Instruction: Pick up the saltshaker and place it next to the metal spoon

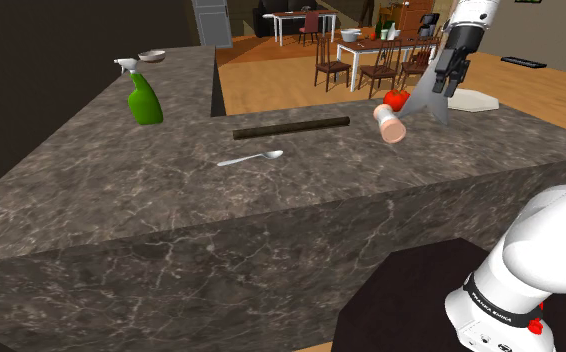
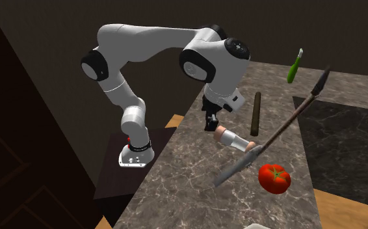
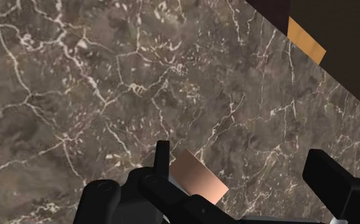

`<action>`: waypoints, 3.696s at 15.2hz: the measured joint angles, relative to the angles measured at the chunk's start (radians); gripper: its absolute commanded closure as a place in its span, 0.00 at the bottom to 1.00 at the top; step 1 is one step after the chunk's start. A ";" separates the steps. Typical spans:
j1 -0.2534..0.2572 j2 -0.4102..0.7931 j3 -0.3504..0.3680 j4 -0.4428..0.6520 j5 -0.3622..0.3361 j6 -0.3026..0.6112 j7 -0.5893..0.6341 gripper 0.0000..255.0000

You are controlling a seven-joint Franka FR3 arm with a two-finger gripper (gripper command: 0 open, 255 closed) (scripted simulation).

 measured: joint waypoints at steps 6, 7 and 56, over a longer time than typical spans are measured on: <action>0.000 -0.003 0.001 -0.007 -0.001 0.005 0.001 1.00; 0.000 -0.003 0.001 -0.007 -0.001 0.005 0.001 1.00; 0.011 0.319 0.101 -0.045 0.051 0.437 0.589 1.00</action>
